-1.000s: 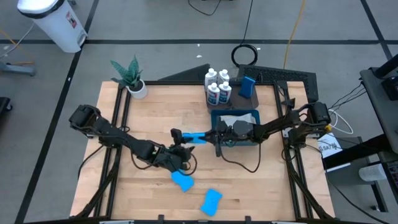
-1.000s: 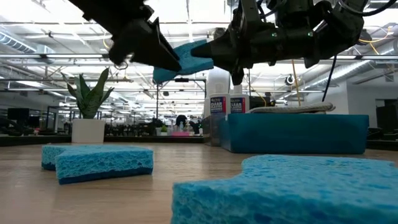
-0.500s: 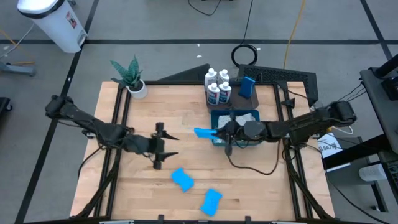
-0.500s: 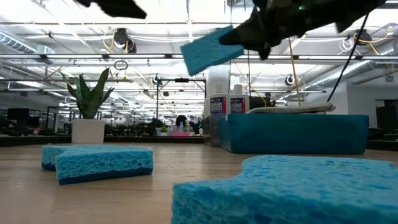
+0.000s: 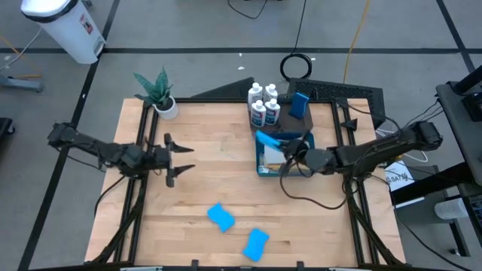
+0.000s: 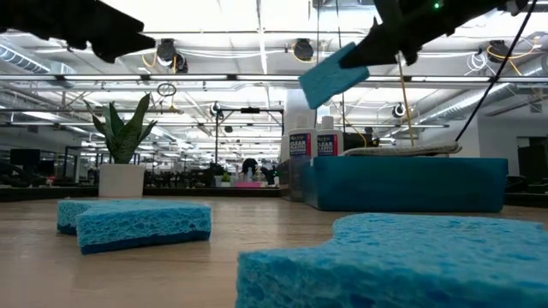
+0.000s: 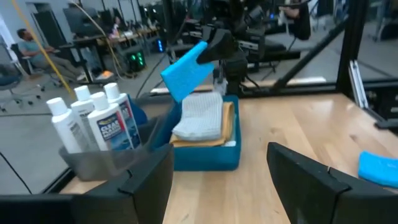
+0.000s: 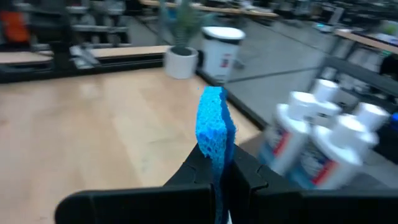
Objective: Pick & Place Kitchen Items
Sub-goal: Put the blue dishwashing sponge into the right black bin
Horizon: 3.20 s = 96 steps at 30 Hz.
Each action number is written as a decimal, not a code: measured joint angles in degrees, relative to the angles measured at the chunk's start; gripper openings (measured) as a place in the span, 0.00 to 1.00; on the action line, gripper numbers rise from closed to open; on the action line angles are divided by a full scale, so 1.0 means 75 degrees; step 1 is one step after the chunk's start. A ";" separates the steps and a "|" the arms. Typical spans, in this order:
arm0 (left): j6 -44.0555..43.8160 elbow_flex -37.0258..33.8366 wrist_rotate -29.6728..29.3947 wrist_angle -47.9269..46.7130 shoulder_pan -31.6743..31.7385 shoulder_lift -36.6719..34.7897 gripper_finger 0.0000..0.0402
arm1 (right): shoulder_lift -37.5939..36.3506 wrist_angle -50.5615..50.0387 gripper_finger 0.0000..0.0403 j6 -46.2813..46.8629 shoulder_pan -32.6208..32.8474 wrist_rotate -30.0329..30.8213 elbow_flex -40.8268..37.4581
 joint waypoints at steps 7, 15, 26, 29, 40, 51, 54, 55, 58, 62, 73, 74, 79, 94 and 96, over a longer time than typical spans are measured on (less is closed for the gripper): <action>0.0009 -0.0490 0.0002 -0.0072 0.0012 -0.1092 0.64 | -0.0652 -0.0451 0.00 0.0021 -0.0082 0.1333 -0.0345; -0.0074 -0.0541 -0.0094 -0.0155 0.0012 -0.1218 0.64 | -0.1357 0.1396 0.00 -0.0263 -0.1699 0.1129 -0.1989; -0.0169 -0.0541 -0.0199 -0.0182 0.0012 -0.1212 0.64 | -0.0569 0.2832 0.00 0.0242 -0.4164 -0.0321 -0.2873; -0.0166 -0.0541 -0.0199 -0.0185 0.0012 -0.1212 0.64 | -0.0257 0.2923 0.00 0.0261 -0.4432 -0.0322 -0.2873; -0.0189 -0.0541 -0.0199 -0.0185 0.0012 -0.1212 0.64 | 0.0211 0.3273 0.01 0.0261 -0.4794 -0.0327 -0.2873; -0.0189 -0.0533 -0.0199 -0.0182 0.0012 -0.1149 0.64 | 0.0211 0.3276 0.06 0.0261 -0.4826 -0.0325 -0.2873; -0.0188 -0.0531 -0.0199 -0.0184 0.0012 -0.1068 0.64 | 0.0211 0.3276 0.11 0.0261 -0.4826 -0.0319 -0.2873; -0.0189 -0.0530 -0.0199 -0.0174 0.0012 -0.1023 0.64 | 0.0211 0.3276 0.13 0.0259 -0.4826 -0.0319 -0.2873; -0.0189 -0.0530 -0.0199 -0.0183 0.0012 -0.0908 0.64 | 0.0211 0.3276 0.21 0.0240 -0.4826 -0.0319 -0.2873; -0.0188 -0.0530 -0.0199 -0.0180 0.0012 -0.0812 0.64 | 0.0211 0.3276 0.32 0.0255 -0.4826 -0.0325 -0.2873; -0.0189 -0.0530 -0.0199 -0.0173 0.0012 -0.0804 0.64 | 0.0185 0.3529 0.46 0.0521 -0.4802 -0.3405 -0.2871; -0.0188 -0.0530 -0.0199 -0.0173 0.0012 -0.0804 0.64 | 0.0160 0.3636 0.46 0.0522 -0.4778 -0.3604 -0.2871; -0.0189 -0.0530 -0.0199 -0.0170 0.0012 -0.0804 0.64 | -0.0227 0.4138 0.45 0.0459 -0.4537 -0.3924 -0.2871; -0.0594 -0.0530 0.0353 -0.0172 0.0012 -0.0775 0.64 | -0.1366 0.4129 0.42 0.0718 -0.2325 -0.6369 -0.2871; -0.0610 -0.0530 0.0487 -0.0174 0.0012 -0.0772 0.64 | -0.1366 0.4139 0.42 0.0660 -0.1909 -0.6510 -0.2871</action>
